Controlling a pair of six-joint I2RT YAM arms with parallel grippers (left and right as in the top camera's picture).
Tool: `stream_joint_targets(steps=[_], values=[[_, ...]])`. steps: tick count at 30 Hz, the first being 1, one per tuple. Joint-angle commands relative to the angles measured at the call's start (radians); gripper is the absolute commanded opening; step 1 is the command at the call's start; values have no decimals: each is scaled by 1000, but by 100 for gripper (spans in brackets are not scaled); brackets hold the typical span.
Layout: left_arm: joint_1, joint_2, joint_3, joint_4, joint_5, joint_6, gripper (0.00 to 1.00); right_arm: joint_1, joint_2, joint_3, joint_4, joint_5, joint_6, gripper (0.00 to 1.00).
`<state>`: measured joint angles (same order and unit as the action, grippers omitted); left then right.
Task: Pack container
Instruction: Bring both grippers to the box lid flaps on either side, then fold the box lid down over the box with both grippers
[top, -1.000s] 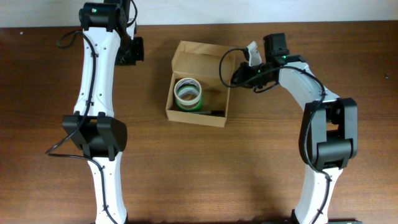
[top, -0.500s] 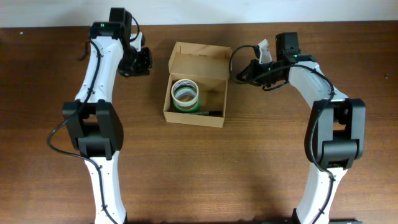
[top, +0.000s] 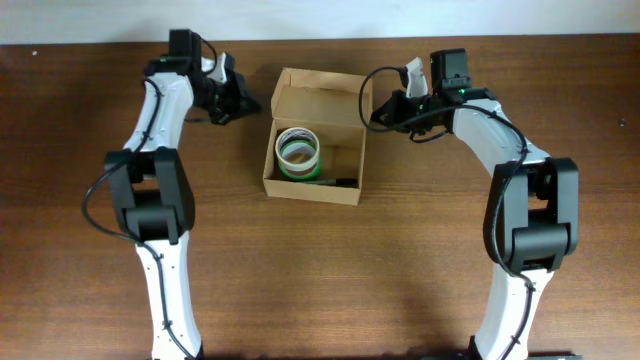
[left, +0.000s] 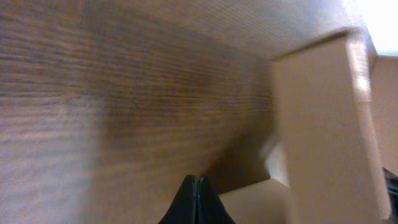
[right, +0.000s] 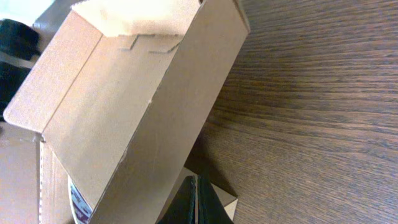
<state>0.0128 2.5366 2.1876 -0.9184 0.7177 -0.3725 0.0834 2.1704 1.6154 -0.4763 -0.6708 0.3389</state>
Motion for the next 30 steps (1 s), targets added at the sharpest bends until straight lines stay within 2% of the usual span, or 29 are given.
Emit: stream_joint_targets(steps=[1, 5, 13, 19, 23, 30], values=[[0, 51, -5, 50, 116, -85, 1, 2, 7, 9, 10, 17, 46, 4], [-1, 76, -5, 98, 177, -113, 1, 2, 39, 9, 14, 1, 63, 4], [-3, 85, -5, 104, 185, -114, 2, 2, 113, 9, 93, -86, 126, 4], [-3, 85, -5, 169, 278, -134, 2, 4, 121, 9, 238, -232, 127, 4], [-3, 85, -4, 214, 347, -158, 2, 0, 121, 10, 343, -333, 182, 4], [-3, 85, 59, 211, 441, -150, 1, 0, 119, 64, 322, -411, 190, 4]])
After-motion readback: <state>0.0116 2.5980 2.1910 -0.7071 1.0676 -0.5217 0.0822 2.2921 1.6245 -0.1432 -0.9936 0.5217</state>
